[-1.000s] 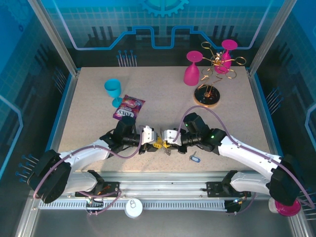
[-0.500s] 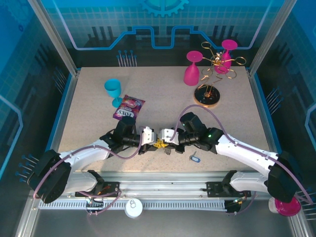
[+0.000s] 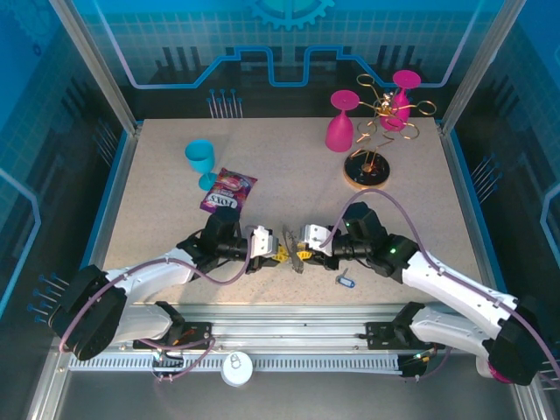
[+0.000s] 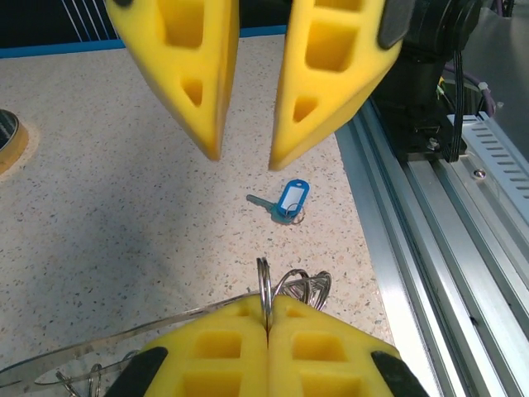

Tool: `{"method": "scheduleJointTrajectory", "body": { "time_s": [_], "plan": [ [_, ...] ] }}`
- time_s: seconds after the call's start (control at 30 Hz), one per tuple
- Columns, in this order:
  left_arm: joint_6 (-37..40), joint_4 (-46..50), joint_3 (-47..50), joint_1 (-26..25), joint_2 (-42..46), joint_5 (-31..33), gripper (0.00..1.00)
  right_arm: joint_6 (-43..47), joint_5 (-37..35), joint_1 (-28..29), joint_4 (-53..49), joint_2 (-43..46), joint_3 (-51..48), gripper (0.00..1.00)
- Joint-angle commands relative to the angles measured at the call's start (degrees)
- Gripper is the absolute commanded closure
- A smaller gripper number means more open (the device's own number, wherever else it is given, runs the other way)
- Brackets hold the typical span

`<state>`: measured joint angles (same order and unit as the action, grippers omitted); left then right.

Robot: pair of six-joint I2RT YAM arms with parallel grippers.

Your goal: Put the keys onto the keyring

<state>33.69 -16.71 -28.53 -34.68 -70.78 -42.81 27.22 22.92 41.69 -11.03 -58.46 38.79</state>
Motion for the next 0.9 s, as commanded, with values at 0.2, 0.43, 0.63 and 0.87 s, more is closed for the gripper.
{"method": "scheduleJointTrajectory", "body": {
  "time_s": [0.2, 0.43, 0.63, 0.87],
  "plan": [
    [2.77, -3.81, 1.11, -0.01, 1.06, -4.45, 1.00, 2.28, 3.51, 2.06, 3.84, -4.52, 0.83, 0.82],
    [2.69, -3.90, 1.11, -0.04, 1.16, -4.27, 1.00, 3.27, 4.63, 2.45, 3.56, -5.99, 1.21, 0.82],
    [2.55, -4.10, 1.17, -0.08, 1.26, -4.74, 1.00, 3.29, 4.14, 2.87, 4.58, -7.24, 1.29, 0.84],
    [2.22, -4.45, 1.13, -0.05, 1.26, -5.45, 1.00, 3.10, 4.98, 3.13, 6.28, -9.01, 2.04, 0.92]
  ]
}}
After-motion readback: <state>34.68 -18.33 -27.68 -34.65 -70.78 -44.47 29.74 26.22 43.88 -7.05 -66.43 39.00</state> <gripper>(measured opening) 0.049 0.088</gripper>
